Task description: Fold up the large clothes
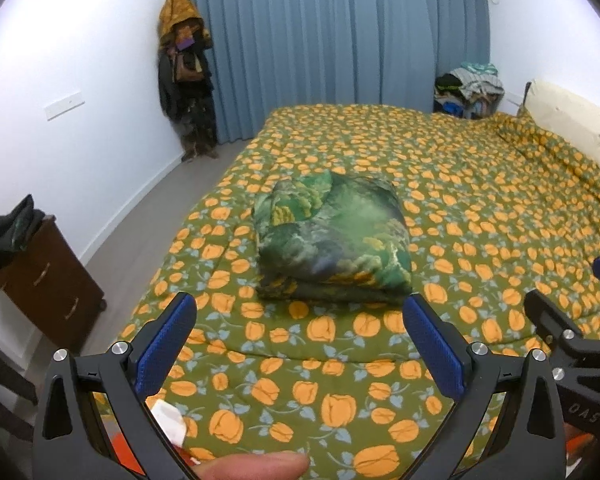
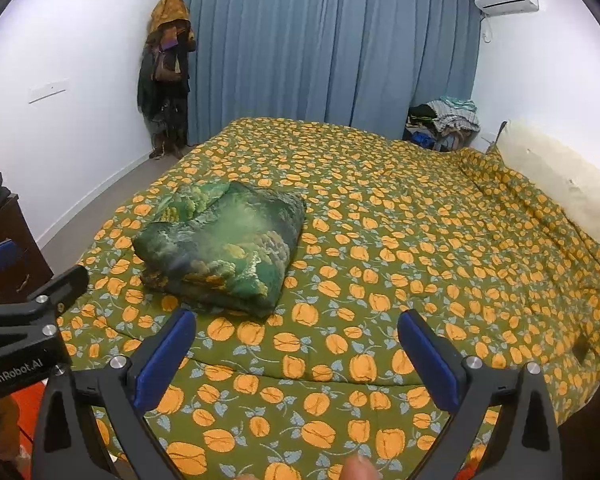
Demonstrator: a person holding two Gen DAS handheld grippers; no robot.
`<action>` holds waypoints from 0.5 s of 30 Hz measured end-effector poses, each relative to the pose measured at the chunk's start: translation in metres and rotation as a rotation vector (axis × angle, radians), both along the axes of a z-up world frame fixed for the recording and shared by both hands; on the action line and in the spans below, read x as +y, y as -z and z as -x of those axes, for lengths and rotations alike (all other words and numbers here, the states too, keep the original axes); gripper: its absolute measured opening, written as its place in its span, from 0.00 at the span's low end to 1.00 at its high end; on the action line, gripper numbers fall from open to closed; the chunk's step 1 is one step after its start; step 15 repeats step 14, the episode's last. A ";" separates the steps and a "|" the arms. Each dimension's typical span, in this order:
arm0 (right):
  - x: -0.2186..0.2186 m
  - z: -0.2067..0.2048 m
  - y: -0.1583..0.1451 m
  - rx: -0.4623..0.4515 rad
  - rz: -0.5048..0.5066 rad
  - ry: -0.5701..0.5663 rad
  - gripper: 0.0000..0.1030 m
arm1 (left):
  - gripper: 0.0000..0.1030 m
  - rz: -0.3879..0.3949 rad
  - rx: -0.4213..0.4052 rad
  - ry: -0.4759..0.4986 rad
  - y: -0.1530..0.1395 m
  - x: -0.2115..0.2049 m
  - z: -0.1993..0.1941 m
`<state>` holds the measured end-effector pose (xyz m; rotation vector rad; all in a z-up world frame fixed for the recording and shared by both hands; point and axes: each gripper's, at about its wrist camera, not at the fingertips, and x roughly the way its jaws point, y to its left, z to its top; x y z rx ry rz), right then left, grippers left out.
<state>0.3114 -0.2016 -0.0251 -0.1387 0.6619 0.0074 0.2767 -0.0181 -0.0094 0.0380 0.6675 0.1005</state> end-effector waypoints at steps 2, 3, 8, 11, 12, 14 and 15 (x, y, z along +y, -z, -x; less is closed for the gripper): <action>-0.001 0.000 0.000 0.002 0.000 0.005 0.99 | 1.00 0.006 0.001 -0.008 0.000 0.002 -0.001; -0.002 0.000 0.001 0.004 0.001 0.006 0.99 | 1.00 0.009 0.000 -0.011 0.000 0.004 -0.001; -0.002 -0.001 0.003 0.014 -0.002 -0.001 0.99 | 1.00 0.000 -0.005 -0.024 0.001 0.005 0.000; -0.002 0.000 0.004 0.017 -0.004 -0.006 0.99 | 1.00 0.010 0.004 -0.022 0.001 0.006 0.002; -0.002 0.000 0.005 0.018 -0.005 -0.008 0.99 | 1.00 0.013 0.006 -0.024 0.002 0.006 0.002; 0.000 0.000 0.005 0.020 -0.006 -0.012 0.99 | 1.00 0.010 0.005 -0.023 0.001 0.006 0.002; 0.000 0.000 0.005 0.020 -0.006 -0.012 0.99 | 1.00 0.010 0.005 -0.023 0.001 0.006 0.002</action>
